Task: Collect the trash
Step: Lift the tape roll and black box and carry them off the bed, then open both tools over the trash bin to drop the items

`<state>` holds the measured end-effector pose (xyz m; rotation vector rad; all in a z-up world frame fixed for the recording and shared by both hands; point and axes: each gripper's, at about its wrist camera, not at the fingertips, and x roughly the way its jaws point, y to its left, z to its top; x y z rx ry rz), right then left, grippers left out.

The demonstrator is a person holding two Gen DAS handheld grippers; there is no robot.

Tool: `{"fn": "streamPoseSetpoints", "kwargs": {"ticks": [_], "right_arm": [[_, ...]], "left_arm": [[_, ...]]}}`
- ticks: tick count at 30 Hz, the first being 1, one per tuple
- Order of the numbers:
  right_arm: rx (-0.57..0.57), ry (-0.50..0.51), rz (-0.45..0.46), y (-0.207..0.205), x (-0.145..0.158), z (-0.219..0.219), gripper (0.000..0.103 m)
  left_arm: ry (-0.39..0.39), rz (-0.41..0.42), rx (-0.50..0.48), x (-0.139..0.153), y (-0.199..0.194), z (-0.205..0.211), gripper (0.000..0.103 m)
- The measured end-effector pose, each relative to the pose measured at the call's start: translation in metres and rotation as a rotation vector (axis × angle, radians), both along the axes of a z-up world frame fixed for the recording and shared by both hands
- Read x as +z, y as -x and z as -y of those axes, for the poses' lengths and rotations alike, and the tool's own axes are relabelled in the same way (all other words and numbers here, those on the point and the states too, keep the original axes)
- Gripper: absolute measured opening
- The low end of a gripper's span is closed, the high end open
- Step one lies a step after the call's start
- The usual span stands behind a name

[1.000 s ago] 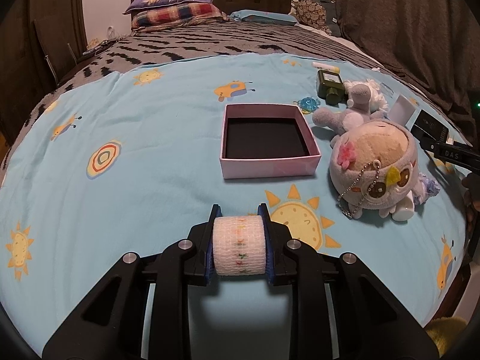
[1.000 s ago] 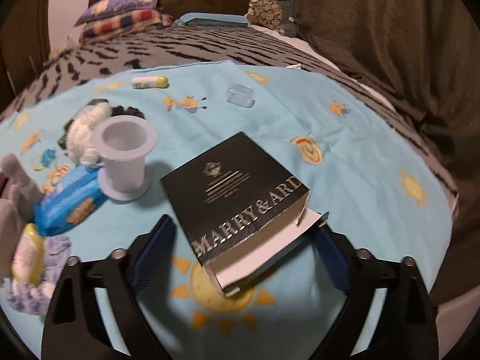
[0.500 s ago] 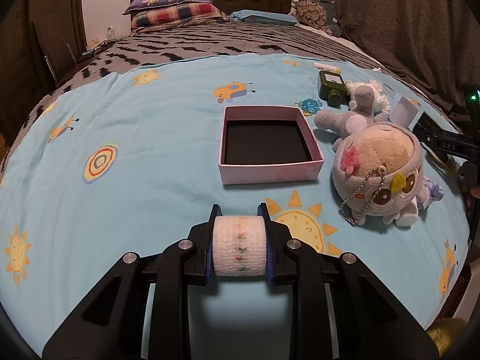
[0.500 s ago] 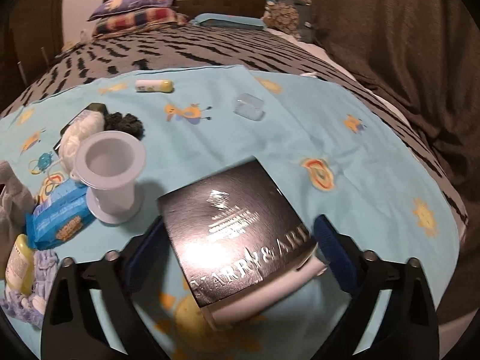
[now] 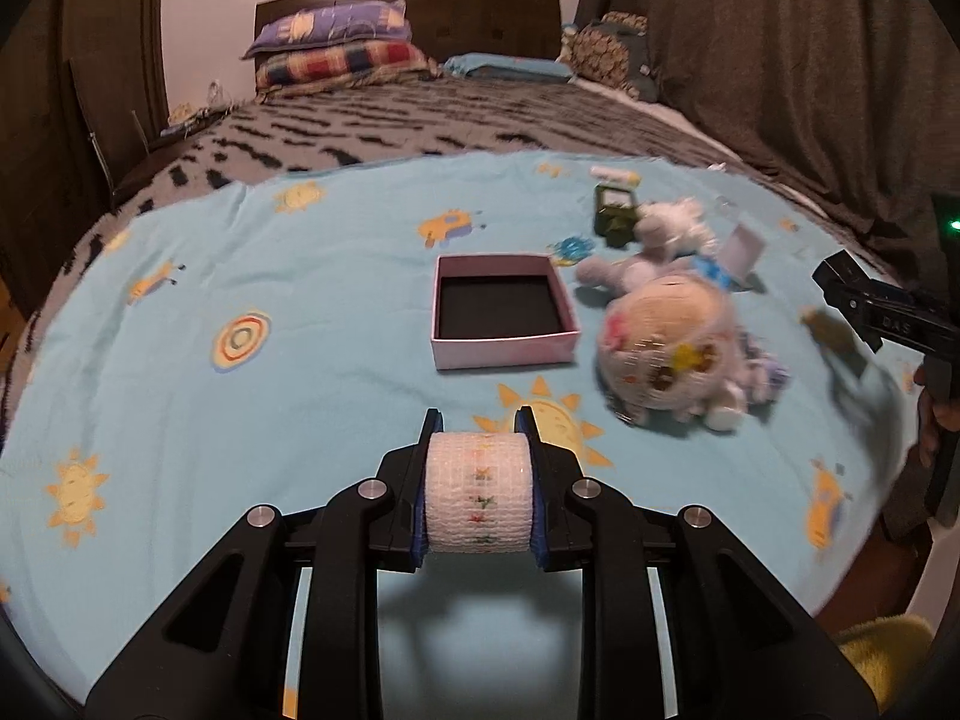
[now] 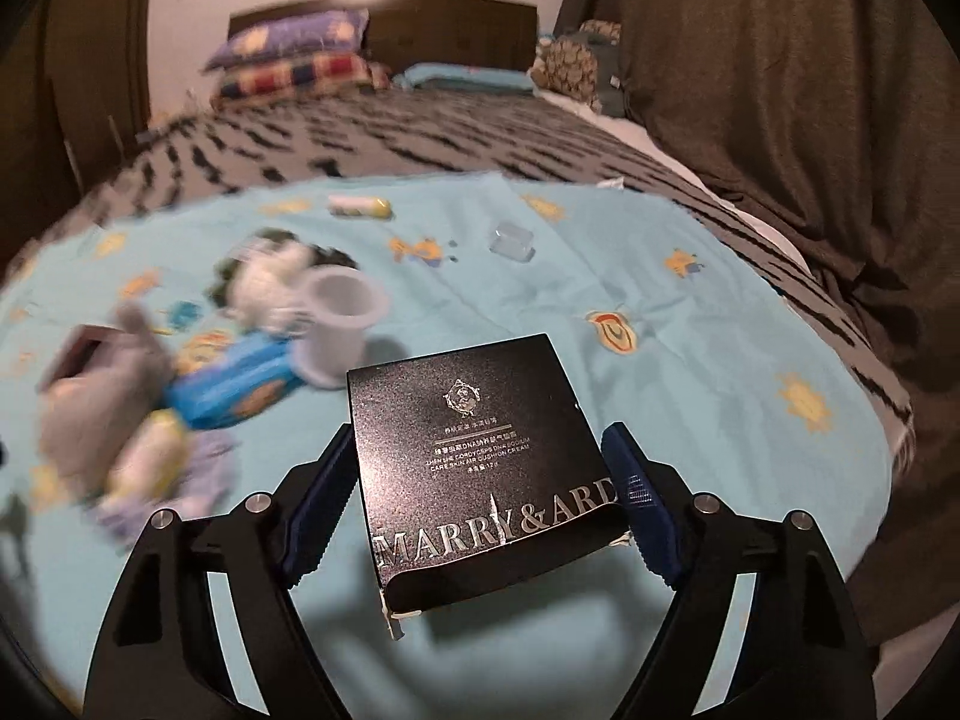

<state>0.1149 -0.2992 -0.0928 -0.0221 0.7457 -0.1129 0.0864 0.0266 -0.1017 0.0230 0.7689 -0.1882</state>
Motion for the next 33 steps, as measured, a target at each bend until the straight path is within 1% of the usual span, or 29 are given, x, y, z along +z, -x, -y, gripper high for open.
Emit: {"fn": "streamPoseSetpoints", "kwargs": {"ticks": [4, 7, 8, 9, 12, 13, 15, 17, 18, 19, 20, 21, 22, 25, 26, 30, 31, 33], "right_arm": [[0.047, -0.078, 0.057, 0.059, 0.022, -0.019, 0.082], [0.091, -0.107, 0.062, 0.097, 0.025, -0.037, 0.082], [0.107, -0.123, 0.053, 0.116, 0.022, -0.043, 0.082], [0.112, -0.132, 0.043, 0.125, 0.019, -0.046, 0.082], [0.139, -0.180, -0.011, 0.162, -0.002, -0.054, 0.082], [0.147, -0.195, -0.037, 0.174, -0.012, -0.056, 0.082], [0.161, -0.212, -0.086, 0.190, -0.031, -0.061, 0.082], [0.179, -0.224, -0.155, 0.204, -0.057, -0.067, 0.082], [0.187, -0.228, -0.180, 0.208, -0.067, -0.071, 0.082], [0.194, -0.233, -0.211, 0.212, -0.079, -0.075, 0.082], [0.199, -0.243, -0.258, 0.213, -0.098, -0.079, 0.082], [0.200, -0.249, -0.279, 0.214, -0.109, -0.083, 0.082], [0.195, -0.251, -0.305, 0.214, -0.124, -0.086, 0.082], [0.173, -0.286, -0.370, 0.209, -0.158, -0.091, 0.082], [0.165, -0.315, -0.404, 0.205, -0.176, -0.092, 0.082], [0.131, -0.358, -0.466, 0.194, -0.220, -0.098, 0.082], [0.125, -0.387, -0.486, 0.189, -0.232, -0.098, 0.082], [0.113, -0.421, -0.516, 0.184, -0.249, -0.100, 0.082]], "left_arm": [[0.031, 0.019, -0.033, 0.015, 0.039, 0.004, 0.023], [0.041, 0.024, -0.076, 0.017, 0.072, 0.010, 0.023], [0.041, 0.022, -0.090, 0.016, 0.085, 0.012, 0.023], [0.038, 0.017, -0.103, 0.013, 0.098, 0.014, 0.023], [0.042, -0.014, -0.132, 0.001, 0.127, 0.017, 0.023], [0.047, -0.040, -0.149, -0.010, 0.142, 0.019, 0.023], [0.050, -0.081, -0.164, -0.027, 0.155, 0.023, 0.023], [0.051, -0.153, -0.188, -0.055, 0.172, 0.032, 0.023], [0.046, -0.175, -0.194, -0.065, 0.177, 0.034, 0.023], [0.034, -0.217, -0.199, -0.084, 0.183, 0.040, 0.023], [0.032, -0.238, -0.199, -0.093, 0.185, 0.042, 0.023], [0.033, -0.270, -0.195, -0.110, 0.187, 0.045, 0.023], [0.035, -0.285, -0.190, -0.119, 0.189, 0.046, 0.023], [0.057, -0.356, -0.171, -0.158, 0.181, 0.048, 0.023], [0.061, -0.379, -0.168, -0.172, 0.177, 0.049, 0.023], [0.055, -0.417, -0.176, -0.212, 0.164, 0.058, 0.023], [0.071, -0.445, -0.177, -0.226, 0.159, 0.059, 0.023], [0.098, -0.484, -0.177, -0.243, 0.154, 0.061, 0.023]]}}
